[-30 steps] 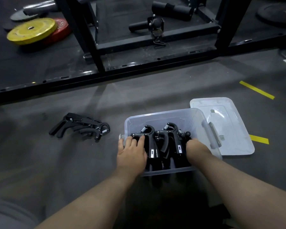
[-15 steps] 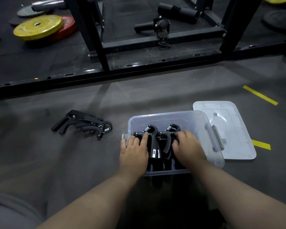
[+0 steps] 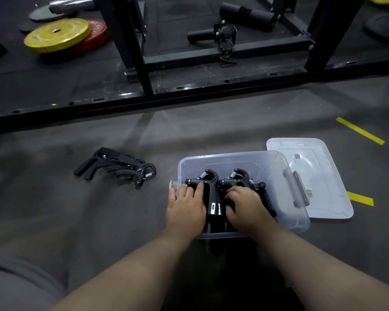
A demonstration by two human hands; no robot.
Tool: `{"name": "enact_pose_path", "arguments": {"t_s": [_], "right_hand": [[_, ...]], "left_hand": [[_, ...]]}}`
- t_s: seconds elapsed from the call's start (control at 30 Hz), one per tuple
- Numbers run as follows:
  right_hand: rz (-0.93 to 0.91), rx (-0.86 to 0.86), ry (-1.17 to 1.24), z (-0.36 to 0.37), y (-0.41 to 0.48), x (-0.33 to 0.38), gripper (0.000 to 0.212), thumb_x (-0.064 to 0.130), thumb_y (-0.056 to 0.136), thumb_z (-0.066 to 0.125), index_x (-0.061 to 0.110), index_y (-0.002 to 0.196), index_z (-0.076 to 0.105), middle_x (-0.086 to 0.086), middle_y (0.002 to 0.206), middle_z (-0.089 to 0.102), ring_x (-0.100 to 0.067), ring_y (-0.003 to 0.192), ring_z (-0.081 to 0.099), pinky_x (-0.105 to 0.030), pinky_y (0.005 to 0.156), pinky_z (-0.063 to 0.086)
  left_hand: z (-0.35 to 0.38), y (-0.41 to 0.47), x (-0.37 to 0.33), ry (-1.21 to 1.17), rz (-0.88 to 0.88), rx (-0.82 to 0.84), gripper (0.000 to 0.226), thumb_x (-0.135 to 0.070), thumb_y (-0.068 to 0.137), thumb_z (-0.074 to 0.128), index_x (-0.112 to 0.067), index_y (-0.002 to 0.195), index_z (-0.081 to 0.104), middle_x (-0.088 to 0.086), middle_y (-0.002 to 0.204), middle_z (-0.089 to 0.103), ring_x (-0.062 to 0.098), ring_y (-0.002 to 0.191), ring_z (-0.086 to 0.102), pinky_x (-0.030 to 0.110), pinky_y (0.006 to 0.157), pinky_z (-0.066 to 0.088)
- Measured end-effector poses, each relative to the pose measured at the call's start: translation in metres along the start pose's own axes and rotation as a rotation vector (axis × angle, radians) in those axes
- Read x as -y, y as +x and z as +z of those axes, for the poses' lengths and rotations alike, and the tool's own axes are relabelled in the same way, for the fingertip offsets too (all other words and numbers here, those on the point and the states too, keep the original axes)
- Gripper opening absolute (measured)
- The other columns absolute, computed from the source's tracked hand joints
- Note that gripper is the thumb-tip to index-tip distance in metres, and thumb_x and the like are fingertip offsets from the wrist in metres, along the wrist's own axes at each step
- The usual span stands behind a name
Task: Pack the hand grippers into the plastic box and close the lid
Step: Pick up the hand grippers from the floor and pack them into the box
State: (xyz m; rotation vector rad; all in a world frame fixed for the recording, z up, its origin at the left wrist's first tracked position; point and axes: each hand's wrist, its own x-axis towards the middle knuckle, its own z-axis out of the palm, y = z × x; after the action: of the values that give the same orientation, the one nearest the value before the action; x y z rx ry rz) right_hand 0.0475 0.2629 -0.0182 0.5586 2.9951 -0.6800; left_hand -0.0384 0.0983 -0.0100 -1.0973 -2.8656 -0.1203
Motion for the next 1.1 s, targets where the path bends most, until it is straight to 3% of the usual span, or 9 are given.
{"name": "enact_pose_path", "arguments": {"t_s": [0.1, 0.17, 0.4, 0.53, 0.63, 0.77, 1.1], "right_hand": [[0.172, -0.043, -0.076, -0.001, -0.005, 0.005, 0.042, 0.044, 0.076, 0.06, 0.034, 0.117, 0.062, -0.012, 0.152, 0.031, -0.034, 0.135, 0.033, -0.048, 0.11, 0.027], [0.266, 0.044, -0.058, -0.002, -0.005, 0.005, 0.05, 0.053, 0.08, 0.058, 0.043, 0.129, 0.051, -0.013, 0.156, 0.018, -0.035, 0.14, 0.021, -0.048, 0.113, 0.021], [0.299, 0.054, 0.015, -0.007, -0.007, 0.011, 0.05, 0.049, 0.072, 0.059, 0.036, 0.119, 0.054, -0.012, 0.151, 0.022, -0.035, 0.133, 0.025, -0.047, 0.109, 0.026], [0.287, 0.148, -0.032, -0.008, -0.006, 0.008, 0.061, 0.053, 0.068, 0.06, 0.043, 0.126, 0.046, -0.01, 0.158, 0.007, -0.035, 0.139, 0.017, -0.048, 0.111, 0.021], [0.271, 0.2, -0.017, -0.006, -0.007, 0.007, 0.067, 0.045, 0.066, 0.064, 0.043, 0.13, 0.044, -0.011, 0.16, -0.003, -0.036, 0.144, 0.01, -0.049, 0.113, 0.017], [0.27, 0.168, 0.018, -0.007, -0.005, 0.006, 0.061, 0.035, 0.067, 0.065, 0.039, 0.127, 0.049, -0.013, 0.16, 0.0, -0.036, 0.144, 0.012, -0.048, 0.113, 0.018], [0.255, 0.155, 0.018, -0.003, -0.004, 0.005, 0.058, 0.034, 0.07, 0.069, 0.038, 0.124, 0.049, -0.011, 0.16, -0.002, -0.035, 0.145, 0.01, -0.049, 0.113, 0.02]], "left_hand": [[-0.001, 0.0, 0.0, 0.015, 0.002, 0.006, 0.052, -0.033, 0.082, 0.044, -0.018, 0.131, 0.057, 0.002, 0.093, 0.061, 0.027, 0.102, 0.054, 0.047, 0.101, 0.036], [-0.001, 0.0, 0.0, 0.029, 0.009, 0.007, 0.052, -0.033, 0.083, 0.044, -0.017, 0.131, 0.057, 0.003, 0.092, 0.061, 0.027, 0.1, 0.054, 0.047, 0.1, 0.036], [0.001, 0.001, -0.002, 0.085, 0.012, 0.033, 0.059, -0.032, 0.082, 0.043, -0.007, 0.135, 0.053, 0.008, 0.097, 0.059, 0.032, 0.103, 0.052, 0.055, 0.106, 0.03], [0.003, 0.002, -0.002, 0.128, 0.029, 0.059, 0.065, -0.032, 0.078, 0.043, -0.003, 0.136, 0.052, 0.01, 0.095, 0.06, 0.033, 0.102, 0.052, 0.061, 0.11, 0.024], [0.002, 0.005, -0.003, 0.151, 0.027, 0.077, 0.064, -0.03, 0.076, 0.051, -0.005, 0.135, 0.054, 0.01, 0.092, 0.06, 0.033, 0.099, 0.053, 0.059, 0.111, 0.023], [-0.001, 0.014, -0.008, 0.172, 0.019, 0.066, 0.056, -0.028, 0.076, 0.061, -0.009, 0.128, 0.061, 0.012, 0.084, 0.061, 0.035, 0.092, 0.054, 0.058, 0.109, 0.025], [0.007, 0.007, -0.002, 0.131, 0.057, 0.006, 0.061, -0.037, 0.079, 0.051, -0.009, 0.133, 0.055, 0.01, 0.092, 0.058, 0.033, 0.098, 0.053, 0.054, 0.112, 0.022]]}}
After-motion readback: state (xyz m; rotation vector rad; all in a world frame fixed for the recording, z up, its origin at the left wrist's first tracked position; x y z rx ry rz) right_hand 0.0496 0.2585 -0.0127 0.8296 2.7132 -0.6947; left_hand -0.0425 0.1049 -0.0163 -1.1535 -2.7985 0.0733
